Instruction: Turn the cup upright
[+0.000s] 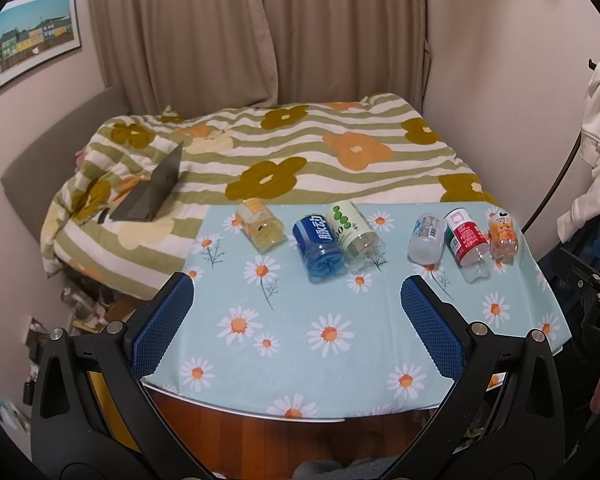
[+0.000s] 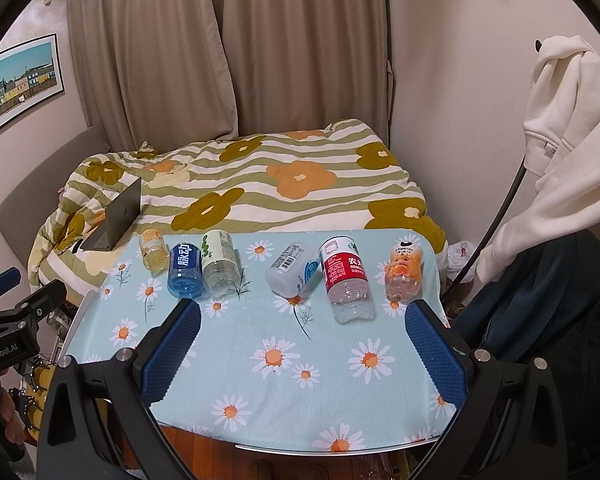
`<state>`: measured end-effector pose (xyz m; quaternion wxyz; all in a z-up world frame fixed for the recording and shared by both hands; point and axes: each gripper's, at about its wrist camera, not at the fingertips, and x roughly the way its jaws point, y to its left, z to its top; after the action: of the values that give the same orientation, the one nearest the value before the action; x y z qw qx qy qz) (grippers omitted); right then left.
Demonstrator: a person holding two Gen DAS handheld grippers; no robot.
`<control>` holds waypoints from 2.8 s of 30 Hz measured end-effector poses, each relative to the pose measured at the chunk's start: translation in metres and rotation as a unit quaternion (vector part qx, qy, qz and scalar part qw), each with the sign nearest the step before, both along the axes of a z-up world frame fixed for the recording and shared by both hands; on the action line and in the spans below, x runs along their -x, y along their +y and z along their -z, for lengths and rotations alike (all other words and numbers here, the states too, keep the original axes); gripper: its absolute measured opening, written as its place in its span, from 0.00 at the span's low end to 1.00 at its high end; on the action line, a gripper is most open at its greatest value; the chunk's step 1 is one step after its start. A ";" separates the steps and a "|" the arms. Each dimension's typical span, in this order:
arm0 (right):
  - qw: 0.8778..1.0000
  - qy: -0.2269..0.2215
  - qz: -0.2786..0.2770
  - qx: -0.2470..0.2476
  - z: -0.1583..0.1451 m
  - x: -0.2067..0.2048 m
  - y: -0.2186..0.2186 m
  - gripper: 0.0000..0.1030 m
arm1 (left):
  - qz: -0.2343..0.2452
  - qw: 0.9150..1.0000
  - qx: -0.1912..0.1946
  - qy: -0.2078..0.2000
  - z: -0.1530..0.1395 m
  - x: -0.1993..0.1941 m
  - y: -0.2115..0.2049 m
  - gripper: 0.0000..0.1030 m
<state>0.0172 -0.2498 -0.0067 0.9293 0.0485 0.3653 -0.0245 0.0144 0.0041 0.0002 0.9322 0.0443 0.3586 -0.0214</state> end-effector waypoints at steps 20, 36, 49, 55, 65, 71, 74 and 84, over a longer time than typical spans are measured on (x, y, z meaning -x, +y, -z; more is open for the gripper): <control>1.000 -0.001 0.000 -0.001 -0.004 0.002 -0.006 0.99 | -0.001 1.000 0.001 0.000 -0.001 -0.004 0.001 1.00; 1.000 0.011 -0.021 -0.004 -0.010 -0.010 -0.034 0.99 | -0.012 0.999 0.032 0.036 -0.005 -0.027 -0.035 1.00; 0.997 0.071 0.002 -0.020 0.042 -0.057 -0.060 0.99 | -0.017 0.994 0.041 0.100 0.047 -0.114 -0.039 1.00; 0.996 0.084 0.020 -0.031 0.062 -0.091 -0.060 0.99 | -0.020 0.986 0.069 0.152 0.083 -0.165 -0.020 1.00; 0.993 0.106 0.033 -0.037 0.091 -0.153 -0.040 0.99 | -0.026 0.965 0.097 0.241 0.149 -0.229 0.002 1.00; 0.992 0.118 0.031 -0.043 0.106 -0.175 -0.030 0.99 | -0.032 0.952 0.111 0.282 0.185 -0.247 0.005 1.00; 0.990 0.128 0.031 -0.042 0.112 -0.182 -0.026 0.99 | -0.040 0.948 0.118 0.292 0.195 -0.252 0.007 1.00; 0.988 0.146 0.023 -0.042 0.125 -0.195 -0.019 0.99 | -0.038 0.939 0.133 0.314 0.213 -0.257 0.007 0.70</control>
<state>0.2122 -0.2687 -0.1318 0.8622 0.0917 0.4968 -0.0374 0.2713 0.0108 -0.2130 0.7694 -0.1029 0.6287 -0.0464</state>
